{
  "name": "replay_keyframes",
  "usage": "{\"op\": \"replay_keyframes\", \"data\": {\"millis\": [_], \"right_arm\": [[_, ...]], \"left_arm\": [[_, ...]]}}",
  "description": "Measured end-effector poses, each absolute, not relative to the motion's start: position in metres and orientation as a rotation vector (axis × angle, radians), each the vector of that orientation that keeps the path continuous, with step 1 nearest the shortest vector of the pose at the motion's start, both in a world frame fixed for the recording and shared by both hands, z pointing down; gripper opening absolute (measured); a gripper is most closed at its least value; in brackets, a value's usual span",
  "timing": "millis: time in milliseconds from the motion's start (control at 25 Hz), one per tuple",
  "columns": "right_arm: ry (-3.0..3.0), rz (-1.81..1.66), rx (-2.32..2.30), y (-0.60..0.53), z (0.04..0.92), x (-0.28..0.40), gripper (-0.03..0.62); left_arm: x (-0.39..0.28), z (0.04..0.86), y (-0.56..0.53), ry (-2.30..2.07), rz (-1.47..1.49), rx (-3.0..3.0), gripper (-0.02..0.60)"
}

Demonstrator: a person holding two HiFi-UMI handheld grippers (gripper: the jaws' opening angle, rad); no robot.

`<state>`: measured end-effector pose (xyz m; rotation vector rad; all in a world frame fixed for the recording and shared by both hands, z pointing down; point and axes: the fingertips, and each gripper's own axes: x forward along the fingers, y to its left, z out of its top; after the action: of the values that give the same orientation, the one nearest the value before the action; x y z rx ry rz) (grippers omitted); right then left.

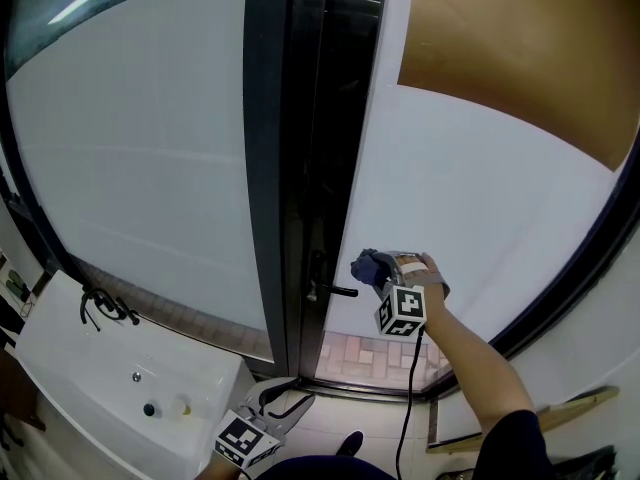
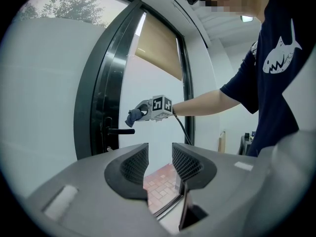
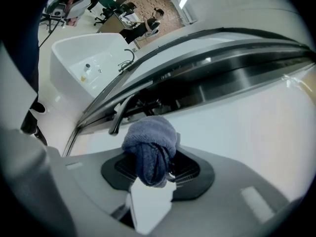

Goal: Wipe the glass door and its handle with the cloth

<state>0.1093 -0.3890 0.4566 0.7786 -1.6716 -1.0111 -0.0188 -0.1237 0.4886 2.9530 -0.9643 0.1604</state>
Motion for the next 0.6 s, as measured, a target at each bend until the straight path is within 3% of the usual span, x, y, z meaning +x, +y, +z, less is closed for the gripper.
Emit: {"op": "replay_keyframes", "data": {"millis": [600], "right_arm": [[-1.568, -0.797, 1.041, -0.360, 0.451, 0.274, 0.164]], "left_arm": [[0.004, 0.485, -0.124, -0.845, 0.163, 3.001, 0.146]]}}
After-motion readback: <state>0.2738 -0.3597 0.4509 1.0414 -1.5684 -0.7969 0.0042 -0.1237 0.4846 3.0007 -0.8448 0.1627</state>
